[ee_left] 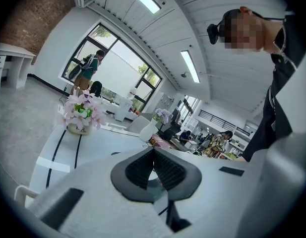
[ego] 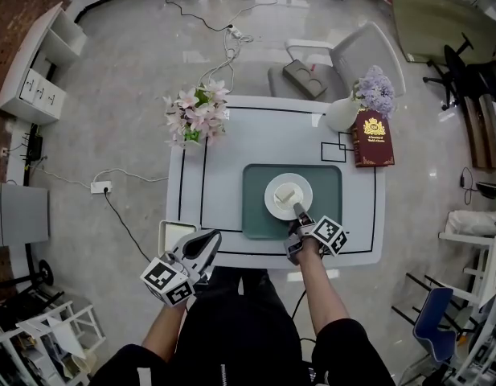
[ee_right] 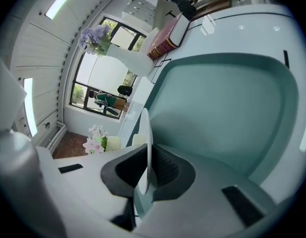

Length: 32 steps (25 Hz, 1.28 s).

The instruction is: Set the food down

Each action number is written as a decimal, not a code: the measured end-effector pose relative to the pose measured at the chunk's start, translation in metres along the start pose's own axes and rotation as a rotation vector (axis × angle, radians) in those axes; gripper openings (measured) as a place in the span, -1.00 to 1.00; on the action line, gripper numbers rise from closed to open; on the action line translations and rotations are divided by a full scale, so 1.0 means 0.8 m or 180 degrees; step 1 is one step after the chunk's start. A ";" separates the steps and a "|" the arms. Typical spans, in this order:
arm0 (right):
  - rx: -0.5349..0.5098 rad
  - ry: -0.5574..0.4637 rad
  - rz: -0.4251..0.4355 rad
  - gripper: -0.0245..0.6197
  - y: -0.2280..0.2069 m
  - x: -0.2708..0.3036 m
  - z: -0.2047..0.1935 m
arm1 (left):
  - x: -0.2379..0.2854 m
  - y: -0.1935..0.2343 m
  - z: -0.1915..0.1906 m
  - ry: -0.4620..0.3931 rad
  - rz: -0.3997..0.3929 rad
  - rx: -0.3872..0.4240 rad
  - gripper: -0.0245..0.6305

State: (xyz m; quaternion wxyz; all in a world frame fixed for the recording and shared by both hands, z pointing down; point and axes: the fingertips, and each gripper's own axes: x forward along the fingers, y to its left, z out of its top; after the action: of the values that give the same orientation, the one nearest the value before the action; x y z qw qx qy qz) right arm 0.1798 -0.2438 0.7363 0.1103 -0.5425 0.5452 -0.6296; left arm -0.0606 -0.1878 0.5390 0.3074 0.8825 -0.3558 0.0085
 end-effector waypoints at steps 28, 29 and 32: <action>-0.1324 0.0110 -0.0861 -0.17 -0.014 -0.016 0.021 | 0.012 -0.009 0.003 0.0032 -0.0316 -0.0021 -0.91; -0.1351 0.0084 -0.0843 -0.17 -0.010 -0.020 0.023 | 0.014 -0.010 0.004 0.0031 -0.0334 -0.0018 -0.91; -0.1443 0.0008 -0.0728 -0.18 0.007 -0.037 0.027 | 0.021 -0.018 0.005 0.0030 -0.0402 0.0008 -0.91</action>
State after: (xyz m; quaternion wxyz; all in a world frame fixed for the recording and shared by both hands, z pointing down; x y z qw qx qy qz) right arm 0.2058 -0.2367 0.7109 -0.0869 -0.6106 0.6077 -0.5003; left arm -0.0395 -0.1925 0.5318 0.3079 0.9035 -0.2980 -0.0063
